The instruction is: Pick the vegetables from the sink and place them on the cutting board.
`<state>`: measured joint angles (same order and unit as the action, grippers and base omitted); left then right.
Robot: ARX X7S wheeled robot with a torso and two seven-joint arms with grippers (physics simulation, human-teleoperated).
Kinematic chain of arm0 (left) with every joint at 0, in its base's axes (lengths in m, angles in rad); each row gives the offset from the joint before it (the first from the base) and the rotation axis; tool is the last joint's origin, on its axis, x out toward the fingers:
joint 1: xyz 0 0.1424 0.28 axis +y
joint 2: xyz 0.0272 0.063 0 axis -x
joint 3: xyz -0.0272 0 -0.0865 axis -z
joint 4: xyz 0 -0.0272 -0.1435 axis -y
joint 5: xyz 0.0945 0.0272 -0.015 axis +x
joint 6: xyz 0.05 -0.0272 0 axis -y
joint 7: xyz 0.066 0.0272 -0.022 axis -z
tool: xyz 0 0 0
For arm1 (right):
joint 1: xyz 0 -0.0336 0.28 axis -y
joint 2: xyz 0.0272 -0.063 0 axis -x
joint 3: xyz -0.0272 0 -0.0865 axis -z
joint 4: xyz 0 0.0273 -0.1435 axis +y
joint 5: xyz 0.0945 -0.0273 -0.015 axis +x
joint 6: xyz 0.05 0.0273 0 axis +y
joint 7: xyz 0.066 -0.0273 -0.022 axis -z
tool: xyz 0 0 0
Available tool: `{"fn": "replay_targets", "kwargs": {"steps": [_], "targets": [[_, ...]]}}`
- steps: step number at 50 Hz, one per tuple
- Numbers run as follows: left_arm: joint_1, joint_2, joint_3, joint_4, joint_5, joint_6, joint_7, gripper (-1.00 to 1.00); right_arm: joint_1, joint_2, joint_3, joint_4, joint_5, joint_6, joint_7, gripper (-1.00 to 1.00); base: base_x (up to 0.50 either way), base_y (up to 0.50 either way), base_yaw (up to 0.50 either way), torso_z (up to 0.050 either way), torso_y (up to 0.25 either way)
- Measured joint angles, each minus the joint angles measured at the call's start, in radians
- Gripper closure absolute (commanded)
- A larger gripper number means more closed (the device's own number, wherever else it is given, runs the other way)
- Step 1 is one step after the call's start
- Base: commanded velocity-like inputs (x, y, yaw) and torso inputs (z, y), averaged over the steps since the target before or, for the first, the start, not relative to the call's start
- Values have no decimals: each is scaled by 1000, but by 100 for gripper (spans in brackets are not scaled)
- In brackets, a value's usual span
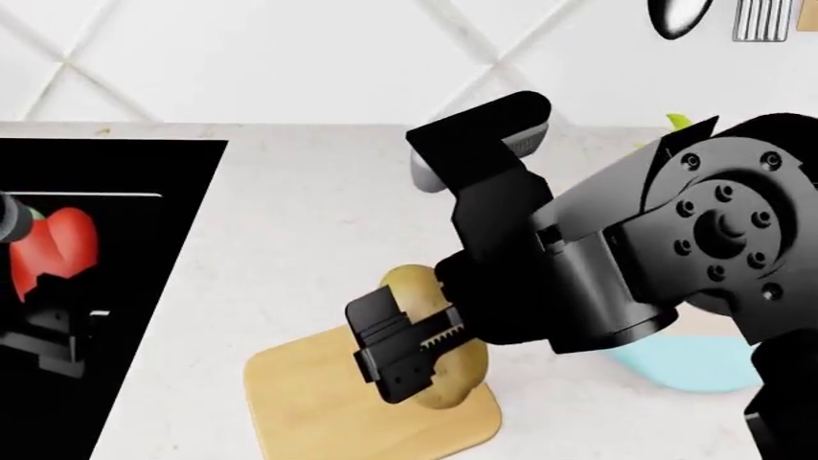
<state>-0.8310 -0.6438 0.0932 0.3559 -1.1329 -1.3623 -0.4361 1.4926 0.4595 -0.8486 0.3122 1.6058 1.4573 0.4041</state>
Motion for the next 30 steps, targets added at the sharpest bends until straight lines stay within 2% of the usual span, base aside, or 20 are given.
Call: {"fn": "replay_targets", "kwargs": {"steps": [14,15,30], "targets": [[36,-16,-1,4,1,31,12,100,-25,-27,-61,52,-58,-42,-77,100,0,0,0,0,0],[38,-16,-1,5,0,32,11,100,-29,-28,-64,53,-60,-44,-80,-100,0,0,0,0,0],[36,-14,2,13,-20,35,0,100,-37,-27,-78,47,-64,-62,-88,-100,0,0,0,0,0]]}}
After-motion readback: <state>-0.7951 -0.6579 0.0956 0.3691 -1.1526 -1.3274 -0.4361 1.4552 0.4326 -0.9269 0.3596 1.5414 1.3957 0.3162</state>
